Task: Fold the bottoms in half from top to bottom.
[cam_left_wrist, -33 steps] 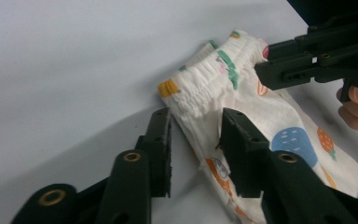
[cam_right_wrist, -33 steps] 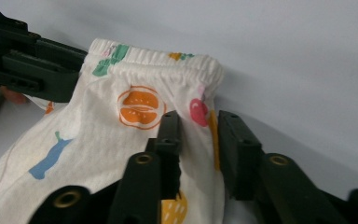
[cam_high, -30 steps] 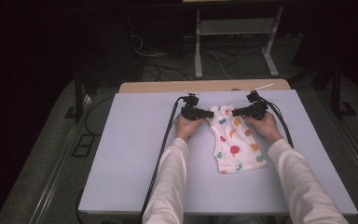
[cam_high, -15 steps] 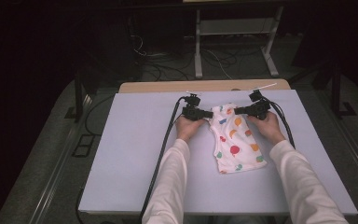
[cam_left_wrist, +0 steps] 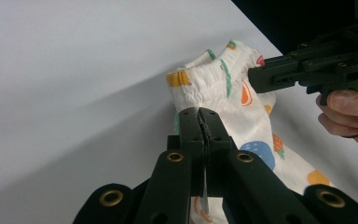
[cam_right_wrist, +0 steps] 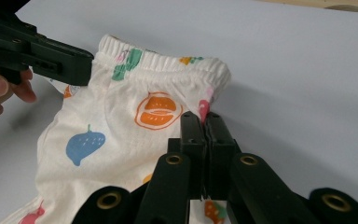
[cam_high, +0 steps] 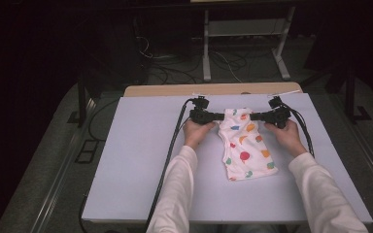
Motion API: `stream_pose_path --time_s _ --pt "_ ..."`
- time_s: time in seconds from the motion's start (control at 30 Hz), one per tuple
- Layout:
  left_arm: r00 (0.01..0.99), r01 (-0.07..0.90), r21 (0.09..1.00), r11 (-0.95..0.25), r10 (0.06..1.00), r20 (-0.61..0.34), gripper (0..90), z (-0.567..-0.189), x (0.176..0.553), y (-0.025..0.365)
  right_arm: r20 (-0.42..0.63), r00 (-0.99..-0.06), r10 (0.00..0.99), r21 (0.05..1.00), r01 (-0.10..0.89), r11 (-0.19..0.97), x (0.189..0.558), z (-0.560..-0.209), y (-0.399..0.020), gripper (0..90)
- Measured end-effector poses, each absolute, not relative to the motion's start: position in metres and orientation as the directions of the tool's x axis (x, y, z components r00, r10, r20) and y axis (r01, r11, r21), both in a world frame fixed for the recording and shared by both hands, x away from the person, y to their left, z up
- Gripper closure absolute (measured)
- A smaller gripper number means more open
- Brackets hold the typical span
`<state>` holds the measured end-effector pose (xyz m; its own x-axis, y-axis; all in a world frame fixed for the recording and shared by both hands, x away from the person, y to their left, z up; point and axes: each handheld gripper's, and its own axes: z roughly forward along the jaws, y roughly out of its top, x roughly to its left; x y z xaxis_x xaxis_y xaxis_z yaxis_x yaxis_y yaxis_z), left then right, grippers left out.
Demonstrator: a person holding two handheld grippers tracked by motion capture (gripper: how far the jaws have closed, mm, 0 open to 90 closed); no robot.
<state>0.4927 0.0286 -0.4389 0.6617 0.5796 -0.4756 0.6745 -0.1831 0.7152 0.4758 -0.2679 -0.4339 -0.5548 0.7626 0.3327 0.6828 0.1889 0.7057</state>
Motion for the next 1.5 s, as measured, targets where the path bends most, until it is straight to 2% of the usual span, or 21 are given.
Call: stream_pose_path --time_s 1.03,1.5 --pt "0.693 0.651 0.753 -0.094 0.478 -0.54 89.3 -0.433 0.465 0.033 0.347 -0.597 0.724 0.745 0.644 0.175 0.449 -0.425 -0.28 86.7" --pt "0.7 0.646 0.757 -0.097 0.472 -0.536 89.3 -0.434 0.451 0.039 0.364 -0.615 0.7 0.747 0.642 0.175 0.435 -0.423 -0.283 86.7"
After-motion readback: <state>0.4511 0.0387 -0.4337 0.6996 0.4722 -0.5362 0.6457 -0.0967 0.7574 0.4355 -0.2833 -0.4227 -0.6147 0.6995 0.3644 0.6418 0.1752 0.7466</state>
